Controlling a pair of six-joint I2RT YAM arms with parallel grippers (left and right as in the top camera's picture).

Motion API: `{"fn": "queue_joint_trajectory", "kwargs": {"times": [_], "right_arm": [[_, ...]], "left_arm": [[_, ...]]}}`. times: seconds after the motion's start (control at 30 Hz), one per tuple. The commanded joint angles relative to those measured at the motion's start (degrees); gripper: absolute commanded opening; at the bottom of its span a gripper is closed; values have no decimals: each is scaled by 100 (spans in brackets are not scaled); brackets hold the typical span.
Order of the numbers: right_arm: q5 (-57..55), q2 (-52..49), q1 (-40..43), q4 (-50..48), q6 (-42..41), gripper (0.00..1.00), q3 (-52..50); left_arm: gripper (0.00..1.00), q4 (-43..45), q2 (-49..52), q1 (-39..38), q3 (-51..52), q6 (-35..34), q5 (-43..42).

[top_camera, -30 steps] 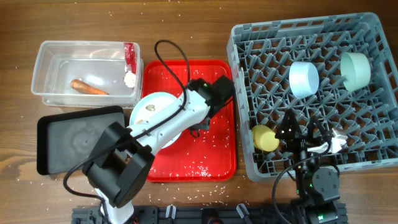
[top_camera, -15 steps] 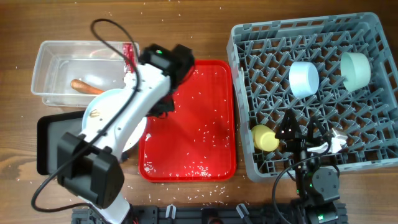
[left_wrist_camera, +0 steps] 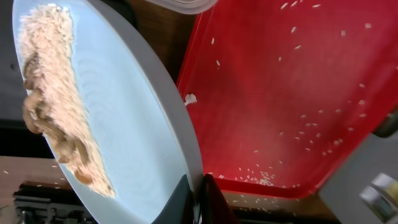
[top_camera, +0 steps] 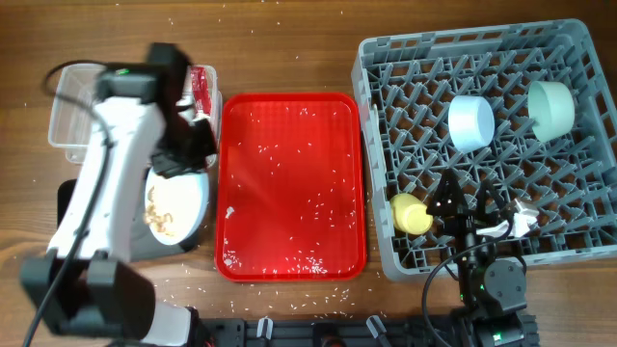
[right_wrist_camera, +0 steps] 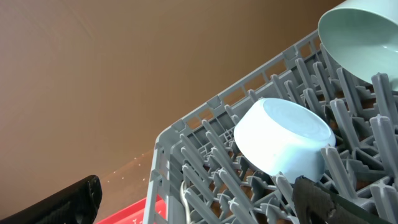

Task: Sort waste into correct bins and load items into the dishwasher rack
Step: 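Tip the plate over the black tray to dump the rice, then carry the white plate to the dish rack and set it upright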

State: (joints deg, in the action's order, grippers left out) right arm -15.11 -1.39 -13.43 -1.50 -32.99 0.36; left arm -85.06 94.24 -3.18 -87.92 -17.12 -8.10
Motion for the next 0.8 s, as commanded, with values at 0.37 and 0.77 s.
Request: {"fn": "queue_joint_trajectory", "kwargs": {"times": [0.37,0.77], "right_arm": [[-55,4,33,-24,-44,100,-7],[-55,4,33,-24,-44,100,-7]], "left_arm": [[4,-323,-1327,4422,1204,3847,-4706],[4,-1106,-1687,6522,2629,6240,-6457]]}}
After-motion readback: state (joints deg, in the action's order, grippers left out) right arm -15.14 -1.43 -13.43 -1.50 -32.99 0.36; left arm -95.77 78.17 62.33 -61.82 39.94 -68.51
